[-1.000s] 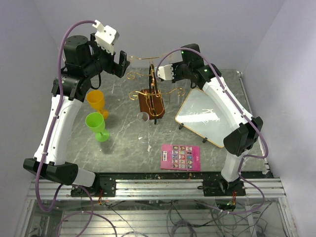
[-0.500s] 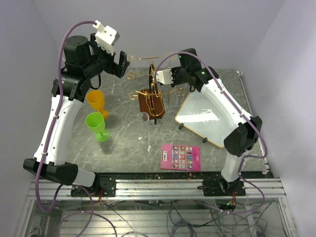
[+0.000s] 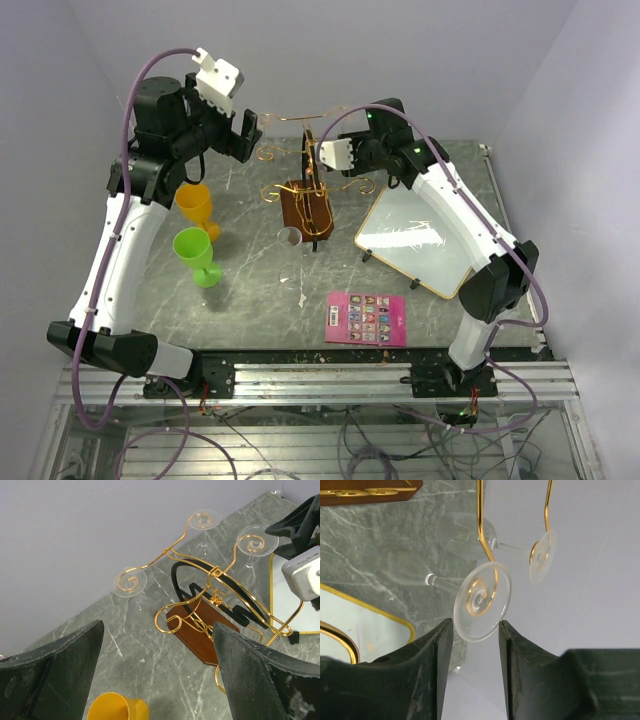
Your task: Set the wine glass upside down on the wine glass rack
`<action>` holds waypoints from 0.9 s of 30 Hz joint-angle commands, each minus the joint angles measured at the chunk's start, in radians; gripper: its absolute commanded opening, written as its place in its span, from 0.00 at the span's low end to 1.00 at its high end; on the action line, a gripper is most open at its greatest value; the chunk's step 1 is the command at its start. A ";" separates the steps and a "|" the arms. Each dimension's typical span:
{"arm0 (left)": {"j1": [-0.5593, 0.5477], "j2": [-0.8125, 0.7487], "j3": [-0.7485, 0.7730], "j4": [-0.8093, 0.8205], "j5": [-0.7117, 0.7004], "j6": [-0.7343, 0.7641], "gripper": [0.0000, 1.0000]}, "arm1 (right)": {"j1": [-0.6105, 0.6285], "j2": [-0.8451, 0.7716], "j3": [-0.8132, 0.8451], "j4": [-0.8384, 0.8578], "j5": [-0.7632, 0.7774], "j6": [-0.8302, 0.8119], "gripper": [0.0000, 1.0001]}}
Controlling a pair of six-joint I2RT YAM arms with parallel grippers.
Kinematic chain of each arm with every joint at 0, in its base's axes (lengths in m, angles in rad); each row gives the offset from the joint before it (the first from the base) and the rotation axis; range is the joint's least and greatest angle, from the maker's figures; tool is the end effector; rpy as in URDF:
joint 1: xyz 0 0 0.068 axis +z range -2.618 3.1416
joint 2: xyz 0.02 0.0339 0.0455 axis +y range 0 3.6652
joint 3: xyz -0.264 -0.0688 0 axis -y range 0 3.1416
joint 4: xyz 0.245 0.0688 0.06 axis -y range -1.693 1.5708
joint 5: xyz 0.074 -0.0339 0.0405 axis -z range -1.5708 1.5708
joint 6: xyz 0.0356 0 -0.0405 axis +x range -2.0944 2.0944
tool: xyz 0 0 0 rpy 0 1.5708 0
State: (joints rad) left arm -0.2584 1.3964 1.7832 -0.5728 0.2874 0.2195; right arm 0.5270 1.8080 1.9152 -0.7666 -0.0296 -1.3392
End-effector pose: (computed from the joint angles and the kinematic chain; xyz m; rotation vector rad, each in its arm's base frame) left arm 0.2727 -0.0825 0.5015 0.6164 1.6458 -0.2806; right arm 0.3502 0.2050 0.3888 -1.8267 1.3331 -0.4071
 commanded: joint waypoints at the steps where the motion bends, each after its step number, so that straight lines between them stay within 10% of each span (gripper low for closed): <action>1: 0.009 -0.029 -0.018 0.031 -0.021 0.023 1.00 | 0.002 -0.046 -0.026 0.038 0.027 0.046 0.45; 27: 0.062 -0.098 -0.166 0.019 -0.058 0.035 0.99 | -0.229 -0.272 -0.215 0.184 -0.085 0.434 0.70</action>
State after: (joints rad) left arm -0.2218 1.3342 1.6451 -0.5732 0.2546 0.2581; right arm 0.3317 1.5948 1.7325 -0.6495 -0.0921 -1.0512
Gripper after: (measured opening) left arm 0.995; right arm 0.682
